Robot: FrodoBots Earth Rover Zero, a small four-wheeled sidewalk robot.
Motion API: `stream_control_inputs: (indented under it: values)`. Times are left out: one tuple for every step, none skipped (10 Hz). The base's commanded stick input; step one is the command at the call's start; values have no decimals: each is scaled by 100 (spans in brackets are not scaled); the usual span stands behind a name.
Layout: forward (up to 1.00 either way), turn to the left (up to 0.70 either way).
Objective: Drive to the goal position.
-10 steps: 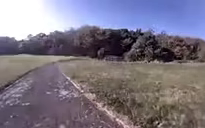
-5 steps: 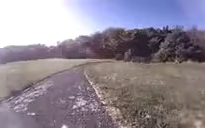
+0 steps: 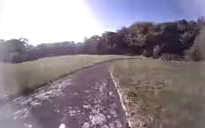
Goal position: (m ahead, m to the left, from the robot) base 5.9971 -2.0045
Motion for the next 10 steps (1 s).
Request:
stream_control_inputs:
  values:
    - [100,-7]
    - [100,-18]
    - [100,-30]
    - [100,-33]
    - [100,-34]
    - [100,-35]
    - [100,-25]
    - [100,1]
    - [100,1]
    - [100,1]
